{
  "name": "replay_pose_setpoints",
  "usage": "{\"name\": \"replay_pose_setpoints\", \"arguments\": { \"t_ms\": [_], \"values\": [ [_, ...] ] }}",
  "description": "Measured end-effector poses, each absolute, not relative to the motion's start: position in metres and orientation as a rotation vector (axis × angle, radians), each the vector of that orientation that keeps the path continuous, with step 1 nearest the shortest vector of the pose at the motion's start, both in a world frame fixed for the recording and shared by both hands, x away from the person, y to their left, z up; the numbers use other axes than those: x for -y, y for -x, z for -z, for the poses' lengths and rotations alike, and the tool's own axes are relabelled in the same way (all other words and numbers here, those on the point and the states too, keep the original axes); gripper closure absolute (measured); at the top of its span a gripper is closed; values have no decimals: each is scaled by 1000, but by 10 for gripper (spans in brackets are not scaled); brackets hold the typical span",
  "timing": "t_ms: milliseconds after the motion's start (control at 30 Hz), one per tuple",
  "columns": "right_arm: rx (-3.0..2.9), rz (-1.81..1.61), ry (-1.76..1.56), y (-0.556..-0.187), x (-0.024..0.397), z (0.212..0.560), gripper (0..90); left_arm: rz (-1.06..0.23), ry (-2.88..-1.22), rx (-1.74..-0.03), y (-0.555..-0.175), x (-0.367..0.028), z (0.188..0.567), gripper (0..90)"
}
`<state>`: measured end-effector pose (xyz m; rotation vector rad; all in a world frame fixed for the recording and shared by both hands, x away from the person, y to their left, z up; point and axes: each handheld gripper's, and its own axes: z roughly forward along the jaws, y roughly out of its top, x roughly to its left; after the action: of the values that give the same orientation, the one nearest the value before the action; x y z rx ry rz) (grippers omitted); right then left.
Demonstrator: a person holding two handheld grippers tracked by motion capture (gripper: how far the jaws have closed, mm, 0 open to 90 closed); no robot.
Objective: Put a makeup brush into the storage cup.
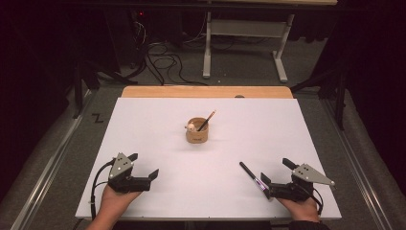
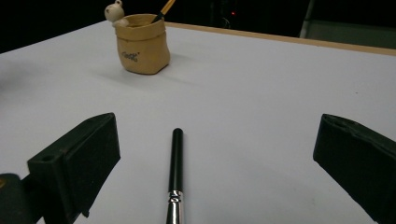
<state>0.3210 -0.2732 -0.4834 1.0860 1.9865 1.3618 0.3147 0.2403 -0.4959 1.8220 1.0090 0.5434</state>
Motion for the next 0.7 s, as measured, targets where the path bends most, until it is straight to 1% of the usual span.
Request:
{"name": "replay_pose_setpoints", "arguments": {
  "t_ms": [133, 233, 400, 567, 700],
  "values": [
    [-1956, -1322, -1133, -322, 279, 483, 9, -475, -1818, -1004, -317, -242, 502, 37],
    [-1931, -1301, -1167, -322, 283, 483, 9, -455, -1816, -1006, -318, -243, 504, 35],
    [-1919, -1235, -1187, -321, 286, 482, 9, -413, -1757, -1050, -318, -251, 505, 36],
    [-1932, -1206, -1213, -324, 286, 481, 9, -424, -1744, -1054, -320, -254, 505, 28],
    [-1975, -1157, -1210, -332, 285, 478, 9, -438, -1733, -1024, -320, -250, 501, 27]
  ]
}}
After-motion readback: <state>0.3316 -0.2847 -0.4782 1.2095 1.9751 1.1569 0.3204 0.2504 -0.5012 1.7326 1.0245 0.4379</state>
